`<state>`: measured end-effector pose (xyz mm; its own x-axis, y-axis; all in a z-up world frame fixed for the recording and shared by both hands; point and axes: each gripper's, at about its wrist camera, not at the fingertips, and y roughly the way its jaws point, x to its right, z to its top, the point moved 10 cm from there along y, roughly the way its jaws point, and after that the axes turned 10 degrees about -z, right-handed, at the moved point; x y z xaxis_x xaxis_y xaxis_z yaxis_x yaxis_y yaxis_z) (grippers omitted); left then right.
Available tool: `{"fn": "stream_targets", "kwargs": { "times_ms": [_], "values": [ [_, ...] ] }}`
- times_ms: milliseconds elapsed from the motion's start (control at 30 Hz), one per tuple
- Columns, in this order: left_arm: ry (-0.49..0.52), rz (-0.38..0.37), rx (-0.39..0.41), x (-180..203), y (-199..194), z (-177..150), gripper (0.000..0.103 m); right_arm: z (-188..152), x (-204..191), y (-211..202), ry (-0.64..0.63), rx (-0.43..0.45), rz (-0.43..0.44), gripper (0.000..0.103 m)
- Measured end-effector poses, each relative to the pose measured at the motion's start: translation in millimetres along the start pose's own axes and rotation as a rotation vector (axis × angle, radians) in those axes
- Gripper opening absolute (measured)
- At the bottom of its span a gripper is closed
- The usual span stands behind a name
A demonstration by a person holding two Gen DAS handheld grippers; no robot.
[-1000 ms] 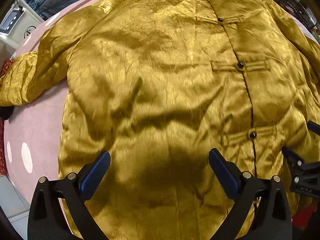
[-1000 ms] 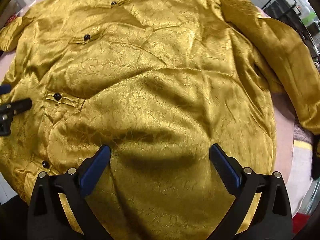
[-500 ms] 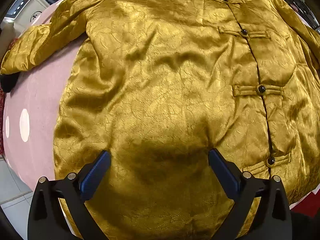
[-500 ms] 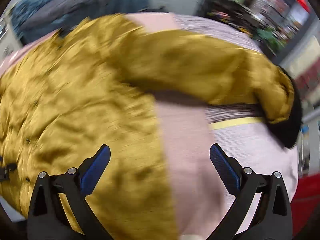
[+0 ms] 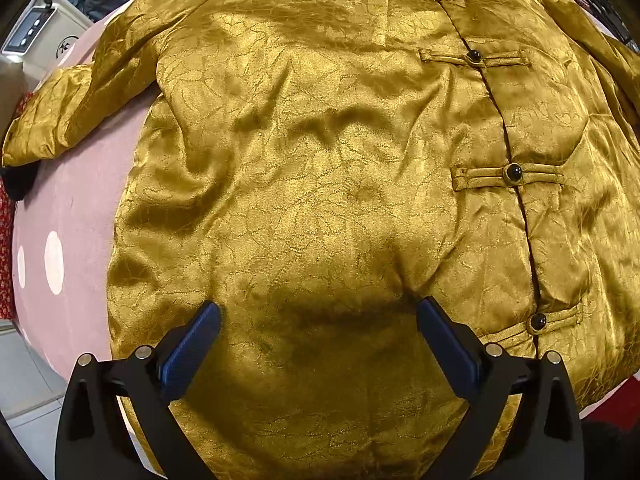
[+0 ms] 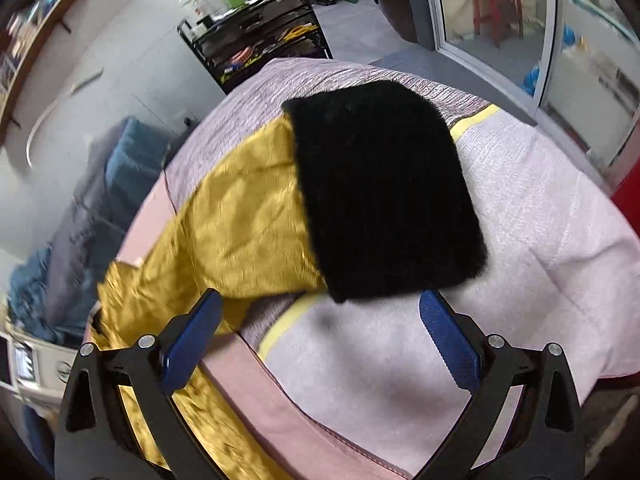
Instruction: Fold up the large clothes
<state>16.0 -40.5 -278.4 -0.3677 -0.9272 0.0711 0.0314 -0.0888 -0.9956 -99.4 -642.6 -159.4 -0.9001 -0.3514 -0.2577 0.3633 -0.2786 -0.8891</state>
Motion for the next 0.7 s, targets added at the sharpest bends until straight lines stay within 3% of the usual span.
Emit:
{"fn": "stream_targets", "kwargs": {
  "times_ms": [67,133,200,300,367,567,700],
  "values": [
    [0.000,0.006,-0.001,0.8,-5.0,-0.3,0.097,9.1,-2.9,10.1,0.037,-0.001,0.022,0.092],
    [0.002,0.009,-0.005,-1.6,-1.4,-3.7,0.097,16.9,-0.9,20.5,0.079,-0.014,0.028,0.077],
    [0.001,0.011,-0.008,-1.1,-3.9,-3.7,0.097,22.6,-1.8,32.9,0.134,-0.029,0.039,0.046],
    [-0.004,0.012,-0.008,-1.1,-5.6,-4.1,0.097,32.4,-4.8,37.3,0.199,-0.040,0.102,0.014],
    [-0.008,0.011,-0.007,-4.6,-5.0,-8.8,0.097,42.2,-2.8,25.1,0.207,-0.011,0.123,0.010],
    [-0.017,0.013,-0.005,-8.9,-0.7,-10.7,0.097,109.1,18.3,-37.7,0.205,0.202,0.092,0.007],
    [-0.003,0.018,-0.007,-5.2,1.6,-9.7,0.097,135.7,35.4,-54.1,0.353,0.175,0.225,0.007]
  ]
}}
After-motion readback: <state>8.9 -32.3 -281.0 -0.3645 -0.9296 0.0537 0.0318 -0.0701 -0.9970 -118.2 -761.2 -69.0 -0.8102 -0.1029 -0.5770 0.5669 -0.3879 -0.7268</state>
